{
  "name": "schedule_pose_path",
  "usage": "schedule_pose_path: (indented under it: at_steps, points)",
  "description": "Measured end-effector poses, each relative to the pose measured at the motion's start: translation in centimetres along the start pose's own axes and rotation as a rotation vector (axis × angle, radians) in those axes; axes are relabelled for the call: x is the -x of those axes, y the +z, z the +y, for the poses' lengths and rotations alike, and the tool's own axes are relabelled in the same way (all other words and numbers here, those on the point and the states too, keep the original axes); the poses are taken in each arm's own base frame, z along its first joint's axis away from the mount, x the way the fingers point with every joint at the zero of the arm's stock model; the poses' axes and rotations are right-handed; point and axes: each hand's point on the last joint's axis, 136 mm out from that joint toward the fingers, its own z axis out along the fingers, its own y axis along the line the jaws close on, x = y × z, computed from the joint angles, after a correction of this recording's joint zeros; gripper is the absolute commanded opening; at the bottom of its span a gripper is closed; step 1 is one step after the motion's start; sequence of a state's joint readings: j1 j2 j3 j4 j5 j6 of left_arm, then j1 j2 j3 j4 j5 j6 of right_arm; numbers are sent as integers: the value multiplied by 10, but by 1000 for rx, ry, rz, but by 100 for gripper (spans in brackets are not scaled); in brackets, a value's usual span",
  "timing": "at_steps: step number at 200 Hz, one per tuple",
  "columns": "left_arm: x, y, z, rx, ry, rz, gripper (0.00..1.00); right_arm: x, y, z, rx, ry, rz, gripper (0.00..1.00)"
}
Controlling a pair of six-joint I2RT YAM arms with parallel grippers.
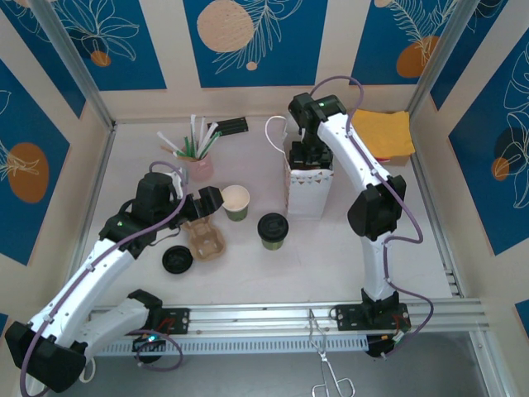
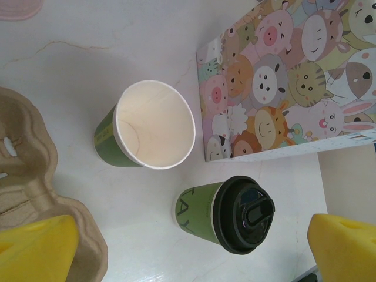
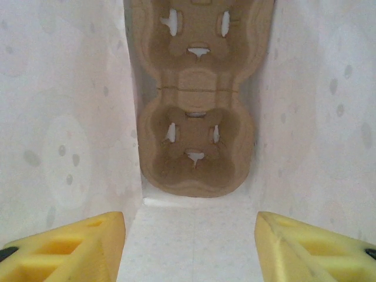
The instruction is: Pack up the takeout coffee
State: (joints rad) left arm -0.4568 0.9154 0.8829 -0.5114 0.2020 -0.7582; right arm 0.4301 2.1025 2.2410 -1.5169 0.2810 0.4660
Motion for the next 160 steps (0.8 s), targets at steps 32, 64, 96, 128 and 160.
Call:
schedule_pose_path:
  at_steps: [32, 64, 96, 128, 160]
  points:
    - [-1, 1, -1, -4, 0, 6, 100, 0, -8, -1, 5, 3, -13, 60]
    - [-1, 3, -1, -4, -2, 13, 100, -1, -19, -1, 13, 7, -35, 60]
    - [-3, 6, -1, -5, -2, 24, 100, 1, -32, 1, 29, 10, -70, 60]
    - [-5, 8, -3, -11, 4, 34, 100, 0, -39, 0, 35, 12, -82, 61]
    - [-6, 8, -6, -21, 10, 37, 100, 0, -42, 1, 38, 14, -87, 61]
